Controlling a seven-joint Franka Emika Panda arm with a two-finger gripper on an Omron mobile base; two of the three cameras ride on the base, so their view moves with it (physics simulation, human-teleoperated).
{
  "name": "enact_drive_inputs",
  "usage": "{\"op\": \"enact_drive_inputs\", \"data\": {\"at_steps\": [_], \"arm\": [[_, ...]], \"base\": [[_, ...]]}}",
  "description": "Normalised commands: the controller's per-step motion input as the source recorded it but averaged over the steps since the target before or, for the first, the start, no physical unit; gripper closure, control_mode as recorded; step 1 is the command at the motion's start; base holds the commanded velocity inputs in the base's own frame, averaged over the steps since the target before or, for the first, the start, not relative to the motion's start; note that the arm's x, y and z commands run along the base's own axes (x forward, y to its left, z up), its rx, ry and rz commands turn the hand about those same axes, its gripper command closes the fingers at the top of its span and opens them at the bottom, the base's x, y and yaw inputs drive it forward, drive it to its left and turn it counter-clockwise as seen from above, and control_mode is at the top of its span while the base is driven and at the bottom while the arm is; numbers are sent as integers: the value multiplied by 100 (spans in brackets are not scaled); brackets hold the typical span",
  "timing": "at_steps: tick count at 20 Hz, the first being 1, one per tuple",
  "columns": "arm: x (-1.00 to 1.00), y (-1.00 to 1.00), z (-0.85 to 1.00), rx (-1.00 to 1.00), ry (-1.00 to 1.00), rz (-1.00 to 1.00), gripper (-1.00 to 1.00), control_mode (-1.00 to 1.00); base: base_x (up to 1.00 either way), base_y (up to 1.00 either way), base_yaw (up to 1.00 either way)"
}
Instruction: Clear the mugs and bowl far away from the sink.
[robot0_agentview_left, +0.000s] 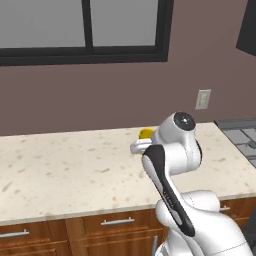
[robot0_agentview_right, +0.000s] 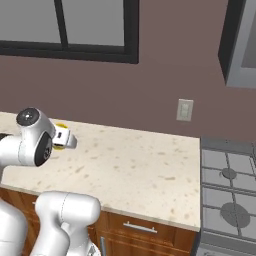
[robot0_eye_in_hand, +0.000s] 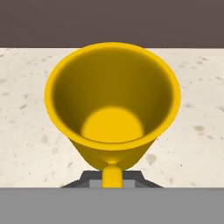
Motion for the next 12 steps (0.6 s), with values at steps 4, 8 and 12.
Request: {"op": "enact_drive_inputs", "data": {"at_steps": [4, 8, 12], "arm": [[49, 21, -34, 0, 0, -3, 100, -100], [49, 18, -34, 0, 0, -2, 100, -100], [45, 16, -37, 0, 0, -2, 100, -100]], "base": [[0, 0, 0], [0, 0, 0], [0, 0, 0]]}}
